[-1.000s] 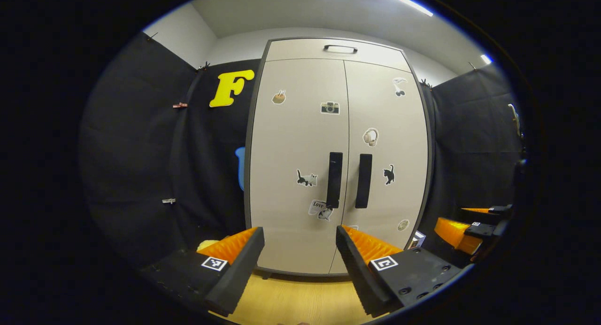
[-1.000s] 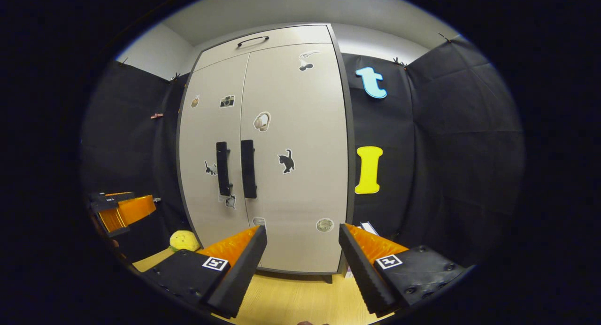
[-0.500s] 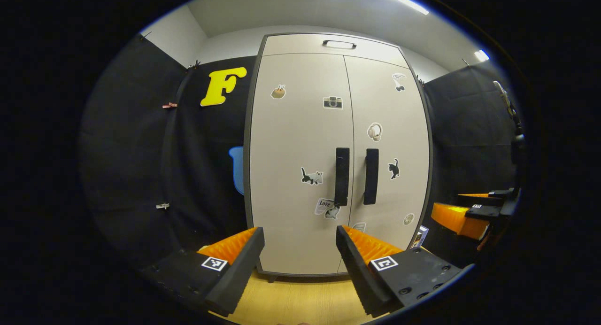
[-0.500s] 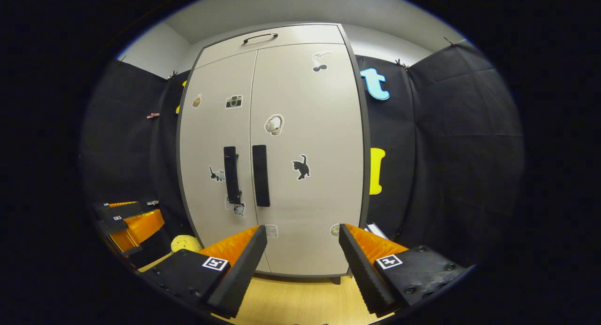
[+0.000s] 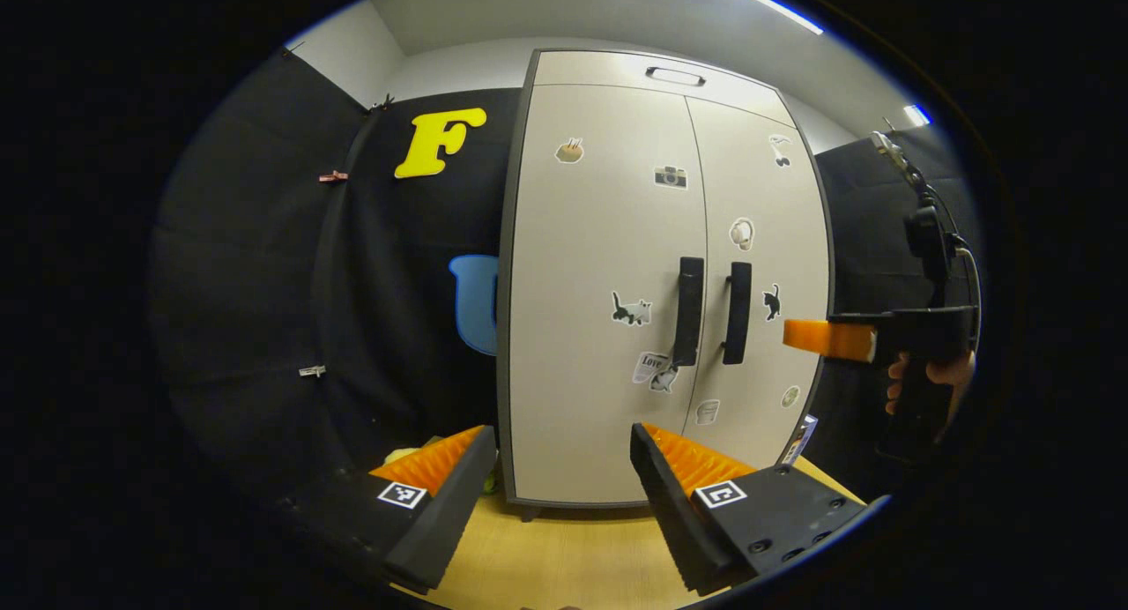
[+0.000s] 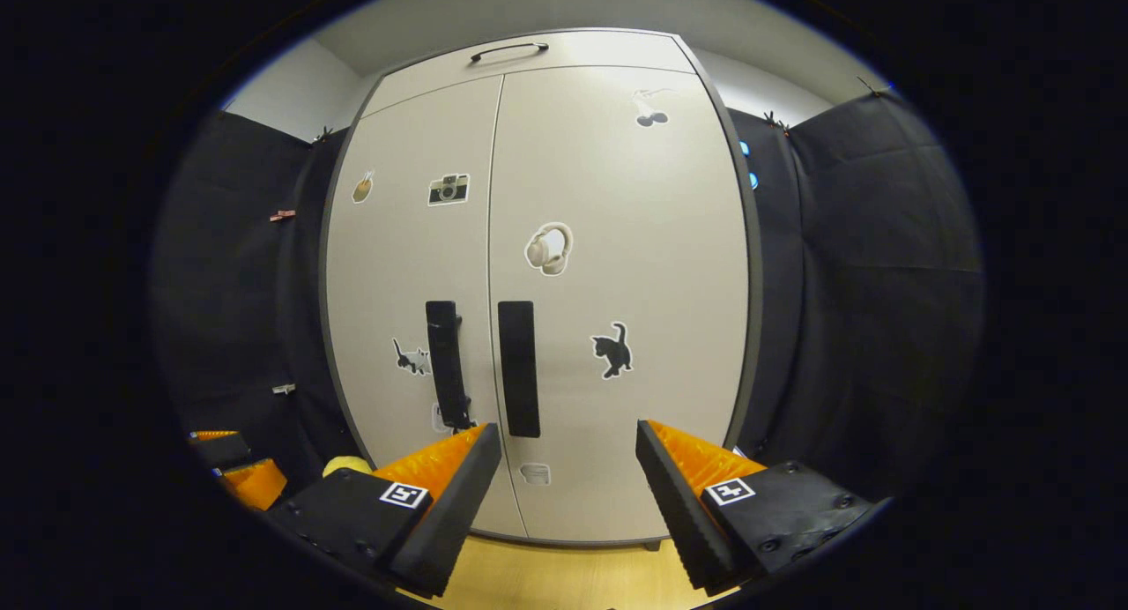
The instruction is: Open the right door of the double-door shoe cabinet with the right hand, and open the left door with the left hand.
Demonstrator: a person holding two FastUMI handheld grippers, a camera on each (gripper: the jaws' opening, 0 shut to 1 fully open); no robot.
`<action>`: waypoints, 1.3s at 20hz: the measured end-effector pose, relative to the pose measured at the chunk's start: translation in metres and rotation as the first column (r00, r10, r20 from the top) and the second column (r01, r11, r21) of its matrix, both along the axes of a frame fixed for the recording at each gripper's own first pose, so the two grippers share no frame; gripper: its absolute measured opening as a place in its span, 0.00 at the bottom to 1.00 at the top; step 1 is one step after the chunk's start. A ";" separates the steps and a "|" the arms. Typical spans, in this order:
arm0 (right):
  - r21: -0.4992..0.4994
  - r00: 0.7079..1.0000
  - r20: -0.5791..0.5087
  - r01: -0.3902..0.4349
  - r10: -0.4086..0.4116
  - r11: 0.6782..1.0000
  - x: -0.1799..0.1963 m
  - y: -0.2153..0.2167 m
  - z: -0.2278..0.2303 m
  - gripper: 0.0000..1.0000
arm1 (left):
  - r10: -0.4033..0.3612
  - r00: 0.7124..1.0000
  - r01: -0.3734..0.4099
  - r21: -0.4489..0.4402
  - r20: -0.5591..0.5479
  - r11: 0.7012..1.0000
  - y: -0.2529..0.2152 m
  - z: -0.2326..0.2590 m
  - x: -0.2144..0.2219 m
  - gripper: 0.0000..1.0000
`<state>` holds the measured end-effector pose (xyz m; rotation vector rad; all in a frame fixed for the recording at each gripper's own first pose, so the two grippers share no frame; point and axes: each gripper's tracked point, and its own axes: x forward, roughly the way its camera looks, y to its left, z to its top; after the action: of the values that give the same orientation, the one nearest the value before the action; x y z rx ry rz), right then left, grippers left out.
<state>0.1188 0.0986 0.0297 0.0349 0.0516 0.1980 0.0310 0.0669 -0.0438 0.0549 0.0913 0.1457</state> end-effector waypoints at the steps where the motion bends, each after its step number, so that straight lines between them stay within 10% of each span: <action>1: 0.023 1.000 -0.014 -0.010 0.010 1.000 0.009 0.005 0.000 0.98 | 0.003 1.000 -0.003 -0.005 -0.008 1.000 0.003 -0.003 -0.002 0.95; 14: -0.020 1.000 0.020 -0.003 0.004 1.000 0.084 0.052 0.030 0.98 | 0.089 0.992 -0.096 -0.069 -0.093 0.993 0.056 -0.036 -0.027 0.95; 23: -0.003 0.993 -0.088 0.076 -0.076 0.997 0.095 0.051 0.004 0.45 | 0.088 0.994 -0.092 -0.060 -0.071 0.994 0.062 -0.035 -0.035 0.95; 26: 0.046 0.991 -0.108 0.081 -0.076 0.996 0.095 0.051 0.001 0.46 | 0.080 0.994 -0.083 -0.038 -0.068 0.996 0.062 -0.033 -0.039 0.95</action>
<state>0.2137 0.1493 0.0303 0.0975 0.1508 0.1186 -0.0085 0.1285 -0.0771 0.0153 0.1630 0.2233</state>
